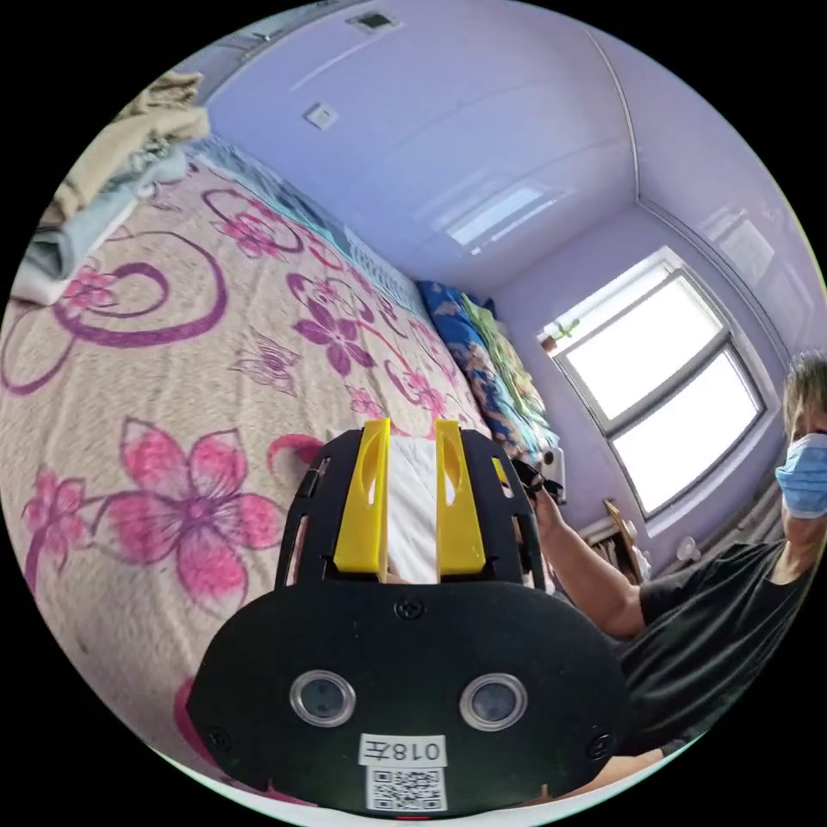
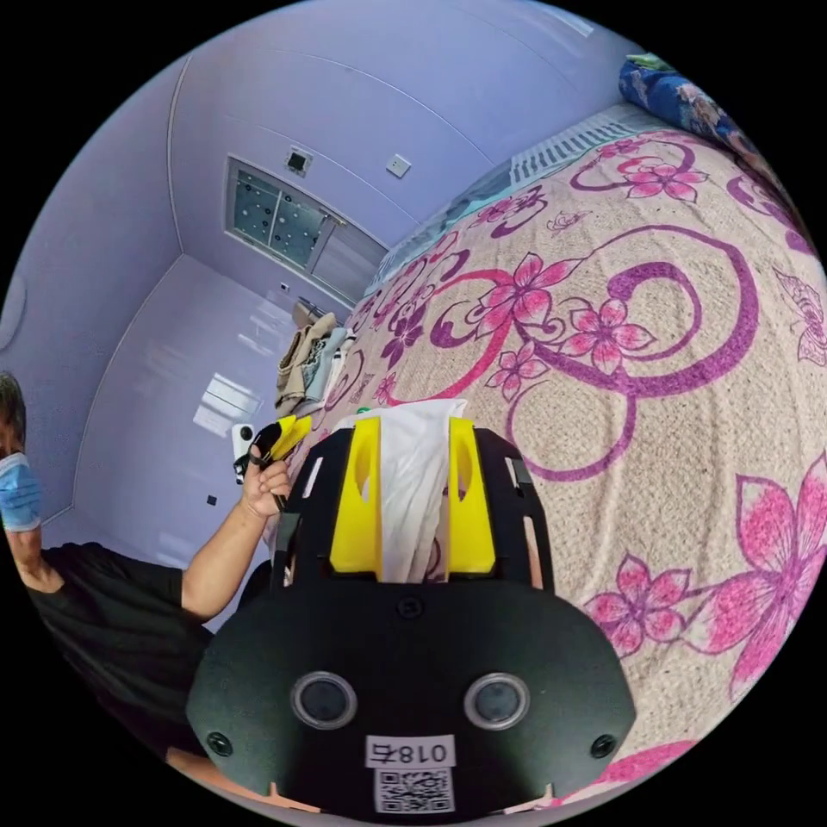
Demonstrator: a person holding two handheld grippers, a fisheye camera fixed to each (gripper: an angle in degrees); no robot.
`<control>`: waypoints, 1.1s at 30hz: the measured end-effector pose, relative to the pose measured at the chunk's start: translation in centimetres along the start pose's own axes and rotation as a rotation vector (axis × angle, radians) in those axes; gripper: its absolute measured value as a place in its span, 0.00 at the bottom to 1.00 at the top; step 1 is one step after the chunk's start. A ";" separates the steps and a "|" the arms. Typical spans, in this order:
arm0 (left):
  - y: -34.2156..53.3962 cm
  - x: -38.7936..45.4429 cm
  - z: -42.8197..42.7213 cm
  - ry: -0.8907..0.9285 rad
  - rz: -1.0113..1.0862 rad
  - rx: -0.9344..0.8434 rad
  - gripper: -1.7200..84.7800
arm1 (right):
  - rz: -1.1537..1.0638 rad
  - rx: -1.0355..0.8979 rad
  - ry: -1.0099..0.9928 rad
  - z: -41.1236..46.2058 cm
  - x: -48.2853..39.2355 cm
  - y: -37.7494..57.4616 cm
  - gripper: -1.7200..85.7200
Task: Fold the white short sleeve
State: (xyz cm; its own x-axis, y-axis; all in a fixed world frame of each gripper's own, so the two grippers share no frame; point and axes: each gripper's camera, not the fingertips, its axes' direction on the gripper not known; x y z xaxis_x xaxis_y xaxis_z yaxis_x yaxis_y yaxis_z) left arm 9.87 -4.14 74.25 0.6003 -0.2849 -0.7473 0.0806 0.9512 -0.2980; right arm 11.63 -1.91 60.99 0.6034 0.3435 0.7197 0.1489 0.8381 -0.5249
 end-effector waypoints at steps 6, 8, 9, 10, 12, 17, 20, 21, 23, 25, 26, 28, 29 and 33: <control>2.4 0.9 3.8 -0.228 0.018 -0.144 0.21 | -0.072 -0.025 0.175 3.1 -1.9 0.7 0.18; 2.0 2.9 6.3 -0.264 0.092 -0.213 0.24 | -0.093 -0.029 0.185 3.6 -3.1 0.9 0.20; 2.0 3.3 6.9 -0.265 0.107 -0.230 0.24 | -0.108 -0.041 0.206 4.0 -4.0 1.2 0.20; 1.9 3.8 8.1 -0.282 0.117 -0.260 0.24 | -0.118 -0.071 0.221 4.6 -4.7 1.4 0.20; 2.1 4.2 8.9 -0.340 0.125 -0.272 0.24 | -0.119 -0.094 0.205 5.3 -5.6 1.7 0.20; 3.0 2.8 8.8 -0.225 0.083 -0.259 0.17 | -0.008 -0.065 0.114 5.5 -4.8 1.6 0.19; 4.1 2.1 9.1 -0.269 0.068 -0.282 0.17 | 0.059 -0.071 0.016 4.7 -3.3 1.2 0.18; 4.4 1.7 9.0 -0.270 0.057 -0.271 0.17 | 0.072 -0.060 0.023 4.1 -2.9 1.2 0.17; 5.2 -0.5 8.6 -0.203 -0.035 -0.244 0.17 | 0.081 -0.071 -0.001 4.1 -2.4 1.3 0.17; 5.8 -1.4 8.5 -0.182 -0.068 -0.231 0.17 | 0.106 -0.108 -0.120 4.6 -1.7 1.1 0.17; 6.1 -1.8 8.6 -0.183 -0.075 -0.224 0.17 | 0.102 -0.117 -0.127 4.7 -1.7 0.9 0.18; 6.4 -2.6 9.3 -0.173 -0.092 -0.229 0.18 | 0.088 -0.164 -0.133 5.0 -1.8 0.5 0.17; 6.5 -3.3 9.8 -0.150 -0.110 -0.237 0.18 | 0.089 -0.172 -0.151 5.1 -1.7 0.4 0.17; 7.5 -5.3 10.6 -0.151 -0.103 -0.292 0.14 | 0.076 -0.243 -0.253 6.1 -2.1 0.4 0.16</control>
State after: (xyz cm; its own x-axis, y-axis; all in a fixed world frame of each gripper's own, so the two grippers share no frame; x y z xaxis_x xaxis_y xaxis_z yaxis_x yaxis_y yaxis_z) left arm 15.75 5.73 82.32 0.7139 -0.3364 -0.6142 -0.0712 0.8377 -0.5415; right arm 5.69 0.28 62.08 0.4117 0.5205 0.7480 0.3113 0.6911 -0.6523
